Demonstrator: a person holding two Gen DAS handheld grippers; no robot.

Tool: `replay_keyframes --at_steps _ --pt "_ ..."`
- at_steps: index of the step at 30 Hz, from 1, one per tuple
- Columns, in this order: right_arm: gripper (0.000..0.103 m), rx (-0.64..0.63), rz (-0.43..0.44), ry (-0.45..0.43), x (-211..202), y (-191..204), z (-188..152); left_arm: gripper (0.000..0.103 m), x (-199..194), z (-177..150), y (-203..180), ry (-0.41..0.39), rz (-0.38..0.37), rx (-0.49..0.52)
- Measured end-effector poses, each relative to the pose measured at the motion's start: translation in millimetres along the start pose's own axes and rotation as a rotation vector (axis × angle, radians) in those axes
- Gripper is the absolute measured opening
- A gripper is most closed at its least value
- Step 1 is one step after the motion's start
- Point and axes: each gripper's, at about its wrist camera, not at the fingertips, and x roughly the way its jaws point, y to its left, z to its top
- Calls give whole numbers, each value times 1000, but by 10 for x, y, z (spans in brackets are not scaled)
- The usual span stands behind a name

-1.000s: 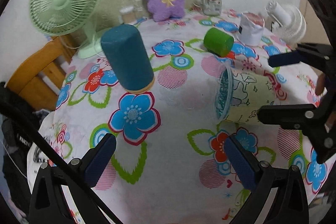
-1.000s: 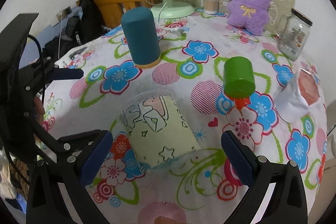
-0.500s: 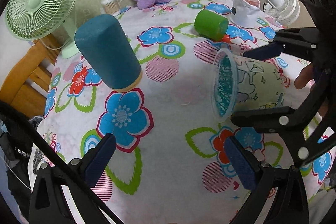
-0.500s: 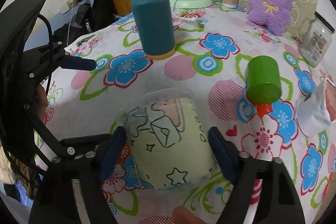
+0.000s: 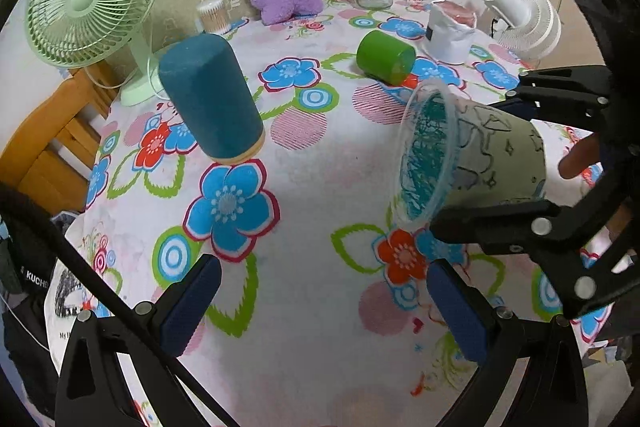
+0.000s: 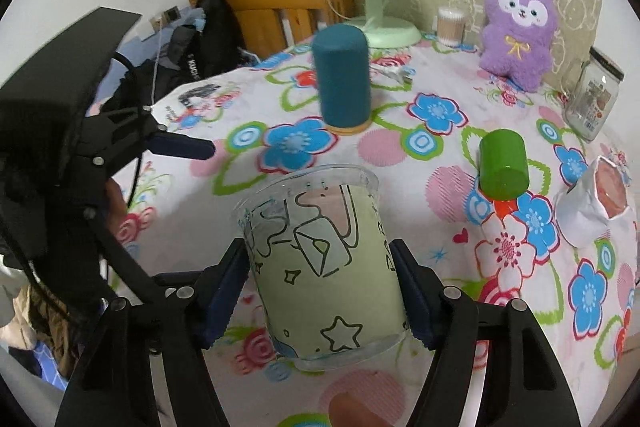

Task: Flip cup upside down
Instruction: 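Close the right gripper around the cup body and lift it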

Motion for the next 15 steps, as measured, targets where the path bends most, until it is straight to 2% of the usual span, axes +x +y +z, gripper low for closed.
replay_keyframes --at_steps 7,15 --pt "73 -20 14 8 -92 325 -204 103 -232 -308 -133 -7 -3 6" --pt "73 5 30 37 -28 557 -549 103 -274 -705 -278 56 -9 19"
